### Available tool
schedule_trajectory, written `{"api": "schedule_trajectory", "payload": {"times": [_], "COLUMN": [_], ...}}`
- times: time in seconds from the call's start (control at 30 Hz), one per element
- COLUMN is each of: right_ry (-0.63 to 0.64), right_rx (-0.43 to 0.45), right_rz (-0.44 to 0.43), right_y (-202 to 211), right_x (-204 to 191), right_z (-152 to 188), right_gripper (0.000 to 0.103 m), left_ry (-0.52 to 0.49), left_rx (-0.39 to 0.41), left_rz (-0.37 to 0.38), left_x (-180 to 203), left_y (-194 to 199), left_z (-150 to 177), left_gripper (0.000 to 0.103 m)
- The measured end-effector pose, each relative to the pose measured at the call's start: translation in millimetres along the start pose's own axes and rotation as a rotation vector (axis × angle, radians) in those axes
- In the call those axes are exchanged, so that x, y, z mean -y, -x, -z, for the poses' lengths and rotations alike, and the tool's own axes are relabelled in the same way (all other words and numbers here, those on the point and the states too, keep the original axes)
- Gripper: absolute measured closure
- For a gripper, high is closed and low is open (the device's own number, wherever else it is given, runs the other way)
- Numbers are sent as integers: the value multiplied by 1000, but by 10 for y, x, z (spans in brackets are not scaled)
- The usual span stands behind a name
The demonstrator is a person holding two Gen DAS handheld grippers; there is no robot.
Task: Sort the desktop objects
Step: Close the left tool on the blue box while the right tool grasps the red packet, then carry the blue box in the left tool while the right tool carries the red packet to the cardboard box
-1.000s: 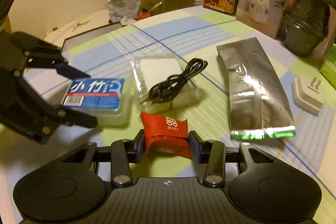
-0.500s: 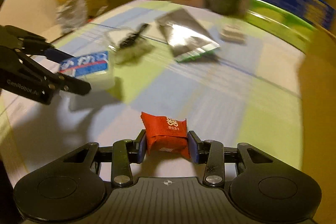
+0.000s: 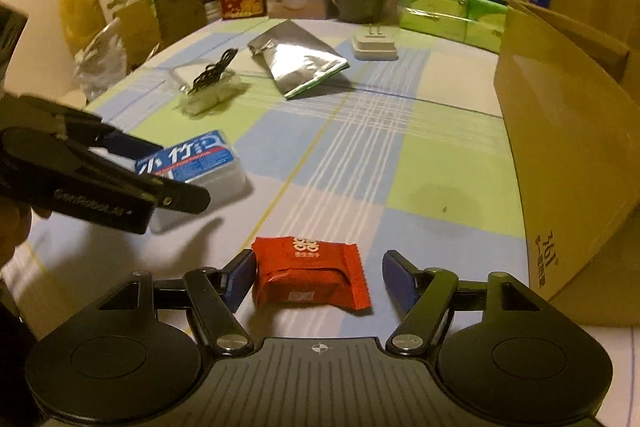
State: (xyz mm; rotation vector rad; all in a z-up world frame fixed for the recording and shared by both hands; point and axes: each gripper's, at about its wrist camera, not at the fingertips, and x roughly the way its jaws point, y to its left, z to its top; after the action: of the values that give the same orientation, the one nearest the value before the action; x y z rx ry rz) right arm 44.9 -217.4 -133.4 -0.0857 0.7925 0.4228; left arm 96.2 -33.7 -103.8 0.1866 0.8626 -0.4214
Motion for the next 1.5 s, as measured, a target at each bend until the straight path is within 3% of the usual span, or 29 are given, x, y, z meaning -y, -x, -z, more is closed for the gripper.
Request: {"api": "schedule_trajectory", "payload": {"times": [0.13,0.2,0.37,0.4,0.6,0.83,0.97,1.03,1.13,1.2,1.3,1.43,1.5], "right_ry": [-10,18,-1,-10,-14,-15,0,15,18,-4,-22,-24,-23], "right_rx": [-6,0,9,12,34,46,47,45,46,38,43,46,47], "right_rz": [-9,0,-7,-14,1,38,66,72,78,76,71,73,70], "right_y": [-38,-40,-53,-52,-31,-17,-17,-23,-33,-48,-47,-44,-36], "right_x": [-11,-55,-54,-46,-74,-53,-46,-66,-69,-48,-38,-41,-44], "right_z": [27,39,33,30,46,51,59,65,72,74,73,74,70], "right_gripper": [37,45,51,58,64,65,65,65,62,53,52,54,63], "left_ry": [3,4,5,5,14,17,11,0,-33,-48,-65,-67,-71], "left_rx": [6,-7,-12,-13,-21,-21,-20,-19,-19,-18,-15,-14,-13], "left_rz": [19,18,37,38,40,46,40,35,23,22,15,14,14], "left_x": [-46,-60,-62,-60,-75,-77,-73,-57,-14,15,48,54,57], "left_y": [16,-5,-16,-19,-39,-53,-71,-77,-83,-81,-82,-82,-81], "left_z": [5,9,14,15,18,23,9,9,13,20,27,26,26], "left_gripper": [32,32,32,32,33,35,45,45,46,50,50,50,50]}}
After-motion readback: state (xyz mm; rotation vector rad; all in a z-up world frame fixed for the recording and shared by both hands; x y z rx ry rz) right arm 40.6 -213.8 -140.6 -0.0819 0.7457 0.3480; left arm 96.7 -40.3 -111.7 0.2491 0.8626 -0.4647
